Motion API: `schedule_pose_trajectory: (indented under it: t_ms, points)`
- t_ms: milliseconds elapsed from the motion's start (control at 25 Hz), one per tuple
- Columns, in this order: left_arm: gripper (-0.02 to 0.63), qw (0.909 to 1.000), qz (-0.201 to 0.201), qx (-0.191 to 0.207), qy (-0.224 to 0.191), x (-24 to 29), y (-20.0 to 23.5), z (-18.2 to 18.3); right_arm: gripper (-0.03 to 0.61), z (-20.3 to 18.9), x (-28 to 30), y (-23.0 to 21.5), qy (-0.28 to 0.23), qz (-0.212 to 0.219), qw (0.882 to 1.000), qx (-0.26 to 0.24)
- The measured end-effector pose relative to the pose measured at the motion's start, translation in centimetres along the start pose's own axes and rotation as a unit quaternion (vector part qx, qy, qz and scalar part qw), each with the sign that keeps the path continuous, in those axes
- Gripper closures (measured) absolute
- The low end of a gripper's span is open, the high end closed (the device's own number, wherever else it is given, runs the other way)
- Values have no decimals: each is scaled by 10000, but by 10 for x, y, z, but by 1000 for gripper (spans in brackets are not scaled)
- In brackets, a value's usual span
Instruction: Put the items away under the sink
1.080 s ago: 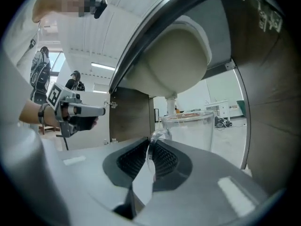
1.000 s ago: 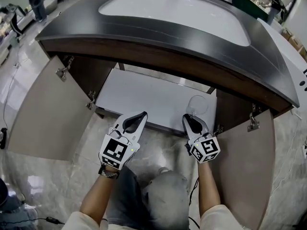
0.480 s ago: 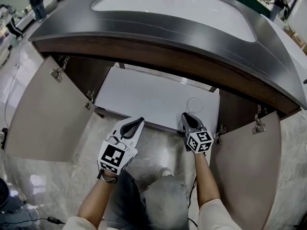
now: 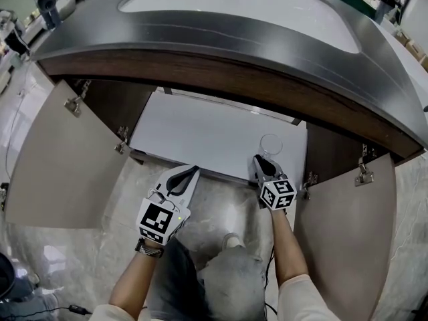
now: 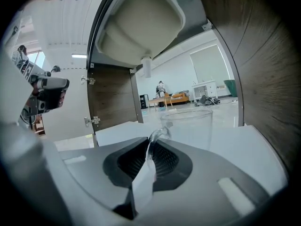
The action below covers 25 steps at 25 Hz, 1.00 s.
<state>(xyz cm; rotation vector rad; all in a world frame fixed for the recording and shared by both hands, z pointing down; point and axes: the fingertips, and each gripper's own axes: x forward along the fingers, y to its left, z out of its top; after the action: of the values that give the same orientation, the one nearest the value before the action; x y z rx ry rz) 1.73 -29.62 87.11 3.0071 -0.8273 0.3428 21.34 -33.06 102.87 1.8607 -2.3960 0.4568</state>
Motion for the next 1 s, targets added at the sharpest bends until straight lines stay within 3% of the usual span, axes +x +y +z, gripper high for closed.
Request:
schedule_pose_trajectory:
  t_ms: [600, 800, 1000]
  points:
    - [611, 10000, -25, 0, 23, -2, -1, 0, 538, -15, -3, -3, 256, -166, 9995, -91]
    - [611, 9999, -38, 44, -86, -6, -5, 6, 483, -18, -15, -6, 348, -304, 9989, -95]
    - [611, 9999, -38, 9, -134, -9, -5, 10, 477, -12, -30, -1, 443, -394, 9980, -228]
